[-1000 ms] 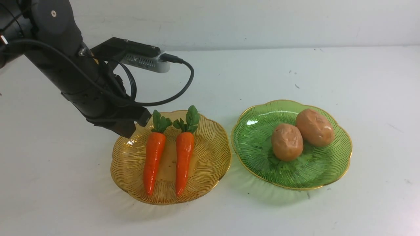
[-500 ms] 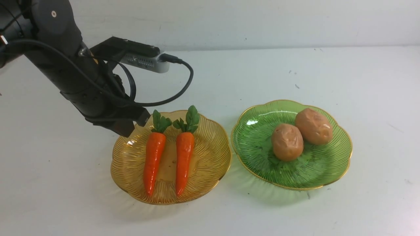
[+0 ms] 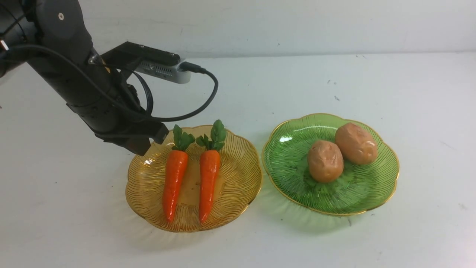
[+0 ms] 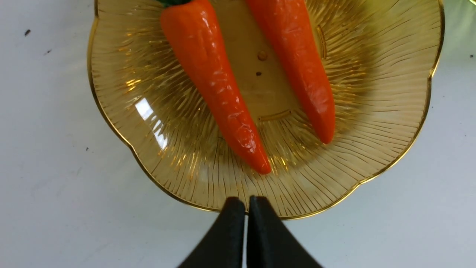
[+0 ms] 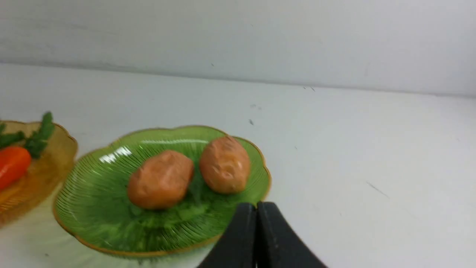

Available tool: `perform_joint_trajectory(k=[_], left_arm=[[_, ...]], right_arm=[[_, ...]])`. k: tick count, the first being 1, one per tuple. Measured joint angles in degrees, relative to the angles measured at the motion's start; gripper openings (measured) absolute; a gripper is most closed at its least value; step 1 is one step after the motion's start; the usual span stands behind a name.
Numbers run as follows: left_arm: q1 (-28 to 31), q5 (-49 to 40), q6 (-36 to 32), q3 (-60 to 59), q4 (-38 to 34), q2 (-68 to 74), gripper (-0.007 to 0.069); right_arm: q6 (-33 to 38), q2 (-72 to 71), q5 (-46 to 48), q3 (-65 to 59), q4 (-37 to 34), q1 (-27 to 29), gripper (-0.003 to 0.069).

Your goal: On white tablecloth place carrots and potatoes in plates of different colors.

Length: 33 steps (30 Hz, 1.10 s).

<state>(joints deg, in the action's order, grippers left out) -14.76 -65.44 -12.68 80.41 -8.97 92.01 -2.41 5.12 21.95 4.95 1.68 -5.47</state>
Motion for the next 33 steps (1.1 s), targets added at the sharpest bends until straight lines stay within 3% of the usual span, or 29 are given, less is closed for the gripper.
perform_joint_trajectory(k=[12, 19, 22, 25, 33], left_arm=[[0.0, -4.4, 0.5, 0.0, 1.6, -4.4, -0.0001], [0.0, -4.9, 4.9, -0.6, 5.4, -13.7, -0.0001], [0.0, -4.9, 7.4, -6.3, 6.0, -24.3, -0.0001], [0.0, 2.2, 8.4, -20.3, 4.0, -41.5, -0.0001], [0.0, 18.7, 13.6, -41.0, 1.0, -63.6, -0.0001]], right_arm=[[0.0, -5.7, 2.1, -6.1, 0.0, 0.6, -0.0015], [0.0, -5.7, 0.8, -6.3, 0.0, 0.6, -0.0015], [0.0, -5.7, 0.8, -6.3, 0.0, 0.6, -0.0015], [0.0, -5.7, 0.8, -6.3, 0.0, 0.6, -0.0015], [0.0, -5.7, 0.8, -6.3, 0.0, 0.6, -0.0015]])
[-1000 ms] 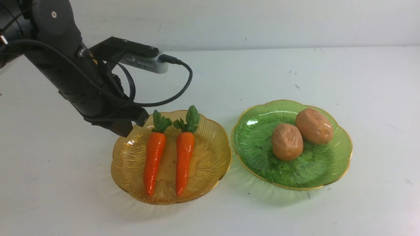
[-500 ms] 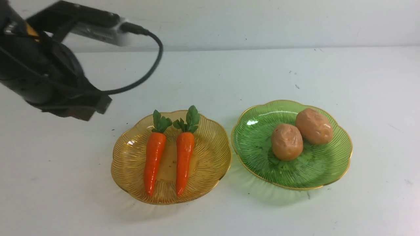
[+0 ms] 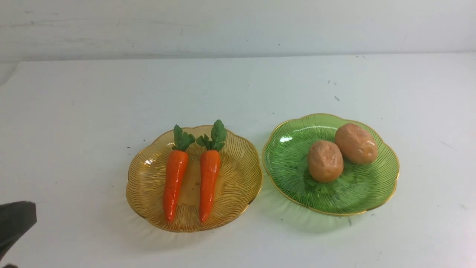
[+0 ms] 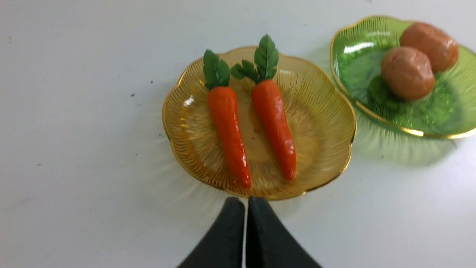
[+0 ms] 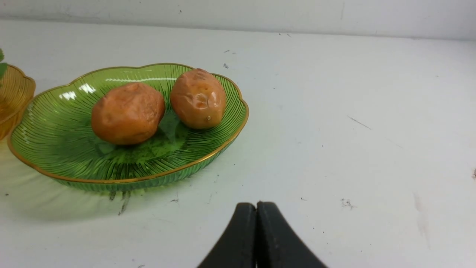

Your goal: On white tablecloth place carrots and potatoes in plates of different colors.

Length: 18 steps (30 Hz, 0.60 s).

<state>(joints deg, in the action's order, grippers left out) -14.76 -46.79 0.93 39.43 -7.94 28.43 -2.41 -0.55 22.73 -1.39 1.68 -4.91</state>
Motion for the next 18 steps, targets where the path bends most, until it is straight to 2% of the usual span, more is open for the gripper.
perform_joint_trajectory(k=[3, 6, 18], left_arm=[[0.0, 9.1, 3.2, -7.8, -0.3, -8.5, -0.0001], [0.0, 14.3, 4.2, -12.2, -0.3, -13.9, -0.0001], [0.0, 17.8, 3.0, -19.6, 3.1, -19.5, -0.0001]], right_arm=[[0.0, 0.0, 0.0, 0.0, 0.0, 0.0, -0.0015], [0.0, 0.0, 0.0, 0.0, 0.0, 0.0, -0.0015], [0.0, 0.0, 0.0, 0.0, 0.0, 0.0, -0.0015]])
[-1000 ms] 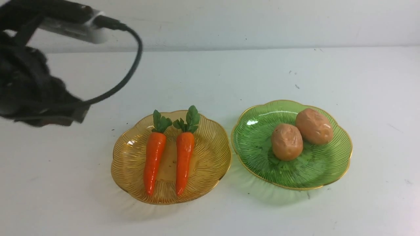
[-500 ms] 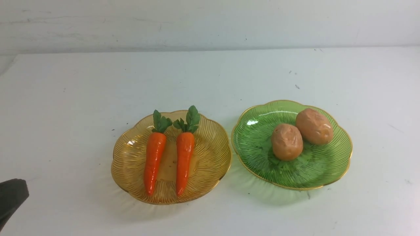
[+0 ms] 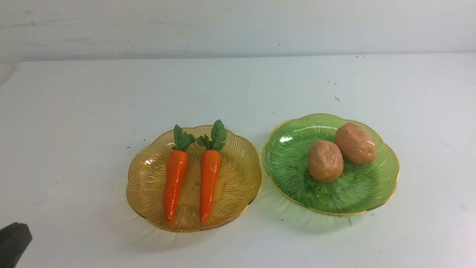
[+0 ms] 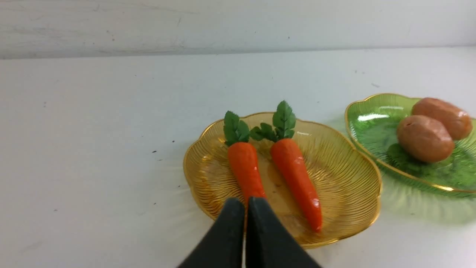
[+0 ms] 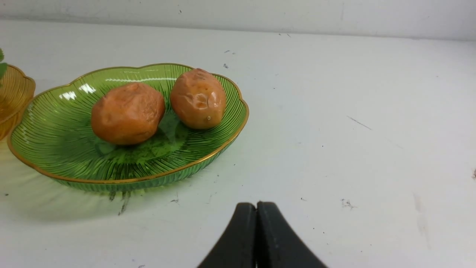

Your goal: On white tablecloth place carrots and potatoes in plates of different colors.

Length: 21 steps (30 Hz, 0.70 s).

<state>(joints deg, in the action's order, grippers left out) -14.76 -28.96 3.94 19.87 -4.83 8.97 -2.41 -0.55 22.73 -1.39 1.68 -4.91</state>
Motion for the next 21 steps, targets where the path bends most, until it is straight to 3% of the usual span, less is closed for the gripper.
perform_joint_trajectory(k=[5, 11, 21], left_arm=[[1.8, 7.8, -0.4, -9.6, 3.4, -1.0, -0.0001], [10.6, 9.7, -2.0, -21.1, 4.0, -9.5, -0.0001], [13.0, 7.2, -5.1, -21.5, 4.0, -9.7, -0.0001]], right_arm=[[0.0, 0.0, 0.0, 0.0, 0.0, 0.0, -0.0015], [0.0, 0.0, 0.0, 0.0, 0.0, 0.0, -0.0015], [0.0, 0.0, -0.1, 0.0, 0.0, 0.0, -0.0015]])
